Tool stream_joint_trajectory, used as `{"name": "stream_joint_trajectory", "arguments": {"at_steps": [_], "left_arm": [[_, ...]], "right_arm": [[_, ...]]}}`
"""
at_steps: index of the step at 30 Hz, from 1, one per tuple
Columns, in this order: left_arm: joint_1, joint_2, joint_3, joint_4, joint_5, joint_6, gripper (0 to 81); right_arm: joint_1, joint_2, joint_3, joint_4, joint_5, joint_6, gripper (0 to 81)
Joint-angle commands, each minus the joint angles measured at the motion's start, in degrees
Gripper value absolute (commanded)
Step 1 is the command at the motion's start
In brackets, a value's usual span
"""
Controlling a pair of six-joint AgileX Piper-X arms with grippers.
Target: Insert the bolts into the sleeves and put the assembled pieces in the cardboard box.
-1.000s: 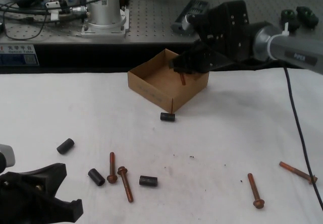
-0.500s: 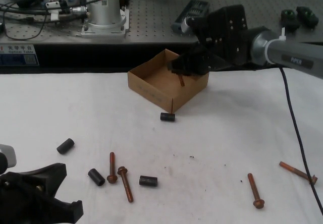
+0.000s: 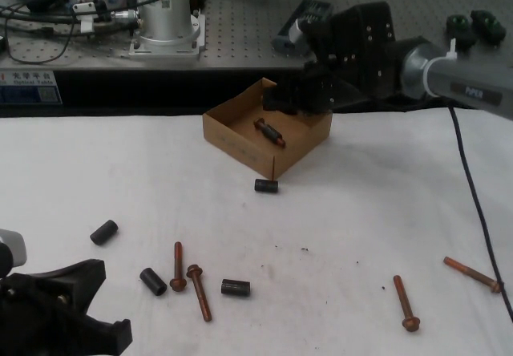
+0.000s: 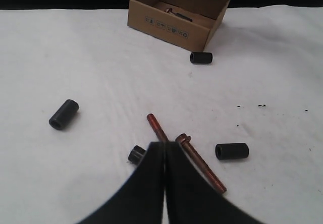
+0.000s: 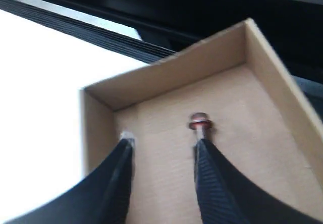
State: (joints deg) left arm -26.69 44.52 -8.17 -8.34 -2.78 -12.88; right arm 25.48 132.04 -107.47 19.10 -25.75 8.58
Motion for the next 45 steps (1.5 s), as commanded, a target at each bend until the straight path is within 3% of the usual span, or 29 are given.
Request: {"name": "stream_joint_trajectory", "arguments": {"at_steps": [1, 4, 11, 15, 19, 23, 32, 38, 45], "left_arm": [[0.1, -0.3, -0.4, -1.3, 0.1, 1.2, 0.7], [0.1, -0.3, -0.4, -1.3, 0.1, 1.2, 0.7], [0.1, -0.3, -0.4, -1.2, 0.2, 0.8, 0.7], [0.1, -0.3, -0.4, -1.2, 5.2, -1.3, 0.7], [0.1, -0.3, -0.4, -0.8, 5.7, -2.6, 0.7], [0.1, -0.3, -0.5, -0.6, 5.6, -2.6, 0.7], [0.1, -0.3, -7.6, 10.8, 5.7, -4.0, 0.7], [0.1, 3.3, -14.1, 12.9, 5.7, -5.2, 0.7], [0.1, 18.2, -26.4, 29.3, 12.6, -3.4, 0.6]], "right_arm": [[0.0, -4.2, -0.9, 1.9, -4.5, 0.8, 30.7], [0.0, -8.3, -0.6, 7.9, -7.4, -2.6, 29.7], [0.0, -16.9, -0.6, 31.4, -5.7, -20.9, 13.9], [0.0, -18.9, -0.6, 44.8, -5.8, -22.9, 9.0], [0.1, -18.6, -0.6, 53.1, -9.9, -22.8, 0.8], [1.4, -18.5, 1.6, 59.4, -15.2, -22.8, 4.1], [5.2, -20.7, 11.0, 55.9, -15.8, -23.4, 4.1], [6.8, -29.8, 22.1, 43.6, -8.6, -16.0, 4.1], [11.7, -46.4, 38.3, 33.1, 0.1, -11.6, 4.1]]}}
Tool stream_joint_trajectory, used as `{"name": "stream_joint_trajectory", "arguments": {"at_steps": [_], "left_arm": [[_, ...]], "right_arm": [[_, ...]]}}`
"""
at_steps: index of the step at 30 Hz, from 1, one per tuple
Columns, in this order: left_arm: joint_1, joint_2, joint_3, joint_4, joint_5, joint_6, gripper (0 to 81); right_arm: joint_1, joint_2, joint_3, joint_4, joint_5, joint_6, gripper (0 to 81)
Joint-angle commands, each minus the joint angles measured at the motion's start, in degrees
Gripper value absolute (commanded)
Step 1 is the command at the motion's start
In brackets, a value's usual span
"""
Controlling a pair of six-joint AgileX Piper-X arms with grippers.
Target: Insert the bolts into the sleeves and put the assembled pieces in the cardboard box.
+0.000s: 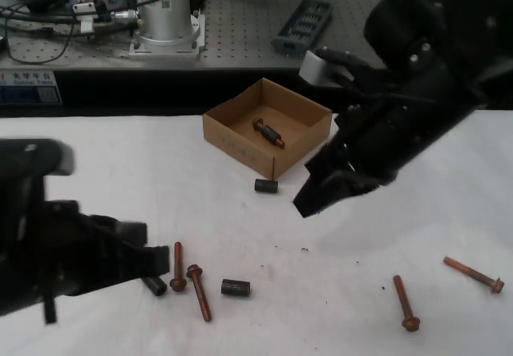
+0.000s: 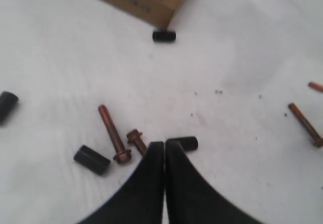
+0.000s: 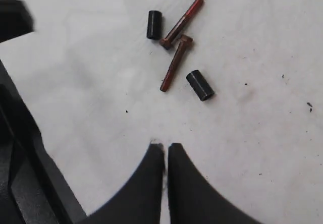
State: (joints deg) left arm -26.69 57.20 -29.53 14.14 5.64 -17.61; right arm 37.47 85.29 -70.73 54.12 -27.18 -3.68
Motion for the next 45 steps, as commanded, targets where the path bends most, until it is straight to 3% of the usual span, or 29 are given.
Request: {"name": "stream_joint_trajectory", "arguments": {"at_steps": [1, 6, 8, 12, 14, 20, 26, 36, 45], "left_arm": [[0.1, 7.9, -6.6, 8.4, 4.5, 1.3, 0.6], [0.1, 16.9, -12.2, 13.9, 4.7, 1.3, 3.9], [0.1, 19.7, -13.9, 14.1, 5.3, 1.2, 12.2], [0.1, 24.3, -17.0, 14.3, 6.1, -1.9, 37.9], [0.1, 26.5, -18.1, 14.0, 8.5, -5.4, 43.8], [-0.2, 32.3, -20.5, 12.6, 10.8, -12.1, 33.7], [-2.8, 36.2, -20.5, 10.8, 7.4, -13.0, 33.0], [-3.8, 38.1, -20.5, 7.7, -2.2, -18.5, 33.0], [-3.8, 38.8, -20.5, 7.7, -3.8, -20.3, 33.0]], "right_arm": [[0.3, -2.0, 3.6, -2.9, 4.0, 1.5, 4.1], [3.9, -17.3, 16.9, -6.5, 16.9, 6.7, 4.1], [4.8, -22.7, 21.6, -8.5, 17.3, 8.4, 4.1], [7.5, -34.1, 32.0, -17.4, 17.3, 14.0, 4.1], [9.2, -39.3, 37.7, -22.8, 17.3, 15.8, 4.1], [11.6, -52.7, 53.1, -37.6, 19.2, 21.1, 4.1], [11.5, -60.9, 61.6, -43.0, 20.2, 22.1, 4.1], [11.5, -63.1, 62.7, -42.4, 18.6, 22.1, 4.1], [11.5, -63.1, 62.7, -41.9, 18.3, 21.9, 4.1]]}}
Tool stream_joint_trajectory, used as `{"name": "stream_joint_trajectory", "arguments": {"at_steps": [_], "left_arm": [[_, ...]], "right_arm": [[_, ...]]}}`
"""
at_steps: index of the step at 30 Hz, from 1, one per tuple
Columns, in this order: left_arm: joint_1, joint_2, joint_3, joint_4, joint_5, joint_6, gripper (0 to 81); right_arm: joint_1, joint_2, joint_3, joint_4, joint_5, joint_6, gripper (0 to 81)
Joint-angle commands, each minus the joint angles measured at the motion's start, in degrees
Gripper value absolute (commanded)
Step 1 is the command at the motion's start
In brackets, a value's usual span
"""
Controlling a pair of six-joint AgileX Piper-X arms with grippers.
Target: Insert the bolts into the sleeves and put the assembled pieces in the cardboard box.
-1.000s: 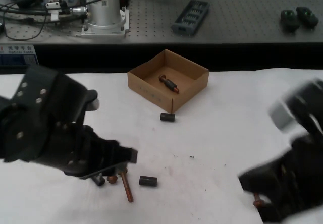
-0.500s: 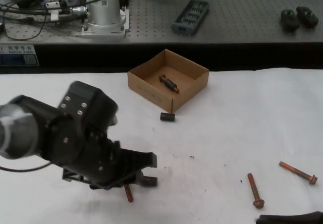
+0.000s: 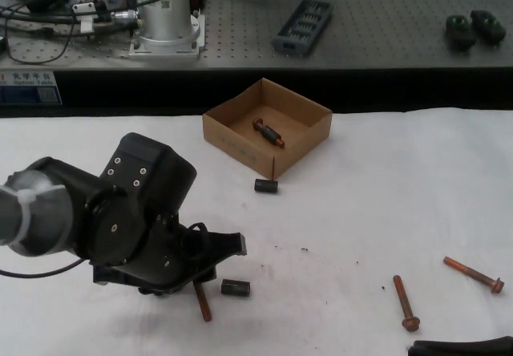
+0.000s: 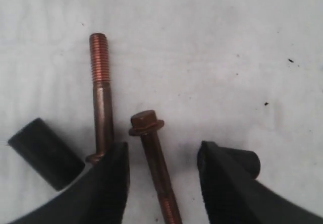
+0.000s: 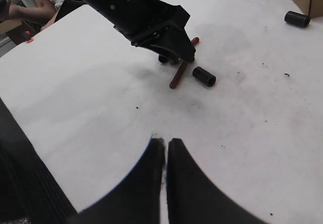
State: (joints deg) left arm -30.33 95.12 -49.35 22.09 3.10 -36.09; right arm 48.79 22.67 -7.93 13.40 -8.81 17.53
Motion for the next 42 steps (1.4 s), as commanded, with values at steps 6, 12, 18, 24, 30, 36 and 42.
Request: {"name": "stream_joint_trajectory", "arguments": {"at_steps": [6, 12, 18, 24, 30, 36, 42], "left_arm": [[-0.2, 4.3, -0.7, -0.5, 0.2, -3.0, 33.0], [-0.3, 6.0, -0.7, -3.6, 2.8, -3.0, 33.0], [-0.3, 6.0, -0.7, -3.7, 4.2, -3.0, 17.9], [-0.3, 6.0, -0.7, -1.3, 5.3, 0.4, 0.6], [-0.3, 6.0, -0.7, -0.9, 5.3, 11.2, 0.6], [-0.3, 5.3, -0.7, -1.3, 4.8, 19.0, 0.6], [-0.3, 2.2, -0.7, -2.8, 2.2, 20.8, 0.6]], "right_arm": [[0.2, -0.5, -0.1, -1.2, 0.0, 0.7, 4.1], [0.2, -0.5, -0.1, -0.9, 0.1, 0.7, 4.1], [0.2, -0.5, -0.1, -0.9, 0.5, 0.4, 4.1], [0.2, -0.5, -0.1, -0.9, 0.5, 0.4, 4.1], [0.2, -0.5, -0.1, -0.8, 0.3, 0.4, 4.1], [0.2, -0.5, -0.1, 0.0, 0.3, 0.4, 4.1], [0.2, -0.5, -0.1, -0.1, 3.4, -0.1, 4.1]]}}
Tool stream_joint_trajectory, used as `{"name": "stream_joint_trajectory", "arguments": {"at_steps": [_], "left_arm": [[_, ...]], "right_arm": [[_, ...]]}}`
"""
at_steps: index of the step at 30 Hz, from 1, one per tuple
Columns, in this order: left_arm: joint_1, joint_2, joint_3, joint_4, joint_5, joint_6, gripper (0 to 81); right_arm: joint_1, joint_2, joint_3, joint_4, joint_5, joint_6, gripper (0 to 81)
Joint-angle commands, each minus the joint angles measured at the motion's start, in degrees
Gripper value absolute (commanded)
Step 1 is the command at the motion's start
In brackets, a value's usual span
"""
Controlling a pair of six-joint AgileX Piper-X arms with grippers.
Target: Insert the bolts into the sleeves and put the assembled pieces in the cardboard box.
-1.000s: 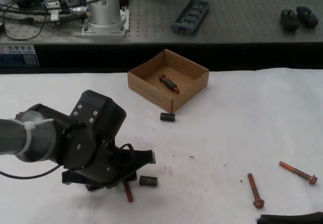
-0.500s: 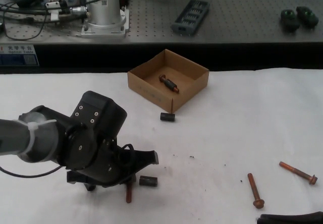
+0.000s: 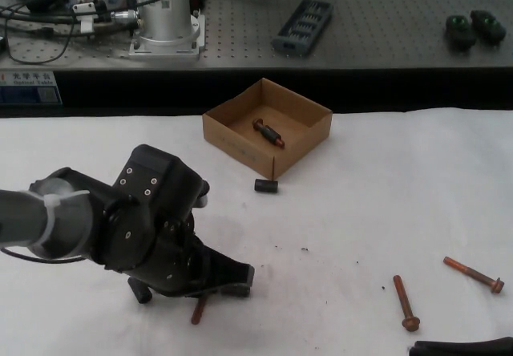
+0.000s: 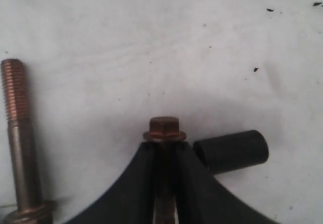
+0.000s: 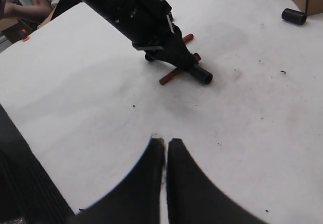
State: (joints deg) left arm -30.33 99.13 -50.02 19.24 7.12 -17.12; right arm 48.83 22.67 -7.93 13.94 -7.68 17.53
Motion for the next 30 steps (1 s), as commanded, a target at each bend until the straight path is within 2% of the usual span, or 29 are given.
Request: {"name": "stream_joint_trajectory", "arguments": {"at_steps": [1, 4, 12, 16, 24, 30], "left_arm": [[-0.3, -2.6, 0.1, 0.0, -3.3, 2.1, 0.6], [-0.3, -6.2, 0.7, -0.6, -7.1, 2.1, 0.6], [-1.9, -20.8, 11.7, -13.7, -6.5, -0.9, 0.6], [-2.7, -29.8, 18.1, -16.5, -6.5, -1.1, 0.6], [-2.7, -48.3, 27.9, -18.4, -6.7, 0.2, 0.6], [-2.7, -61.8, 36.0, -25.2, -7.1, 0.2, 0.6]], "right_arm": [[0.2, -0.3, -0.1, -0.6, 2.5, -1.9, 4.1], [0.4, 0.5, -0.1, -0.6, 2.7, -2.8, 4.1], [0.6, 5.5, -1.6, -0.6, 2.8, -3.5, 4.1], [0.6, 9.2, -5.5, 0.5, 1.6, -8.5, 4.1], [0.6, 22.9, -22.0, 11.6, 1.8, -15.9, 4.1], [0.6, 37.6, -34.4, 18.7, 1.9, -27.3, 4.1]]}}
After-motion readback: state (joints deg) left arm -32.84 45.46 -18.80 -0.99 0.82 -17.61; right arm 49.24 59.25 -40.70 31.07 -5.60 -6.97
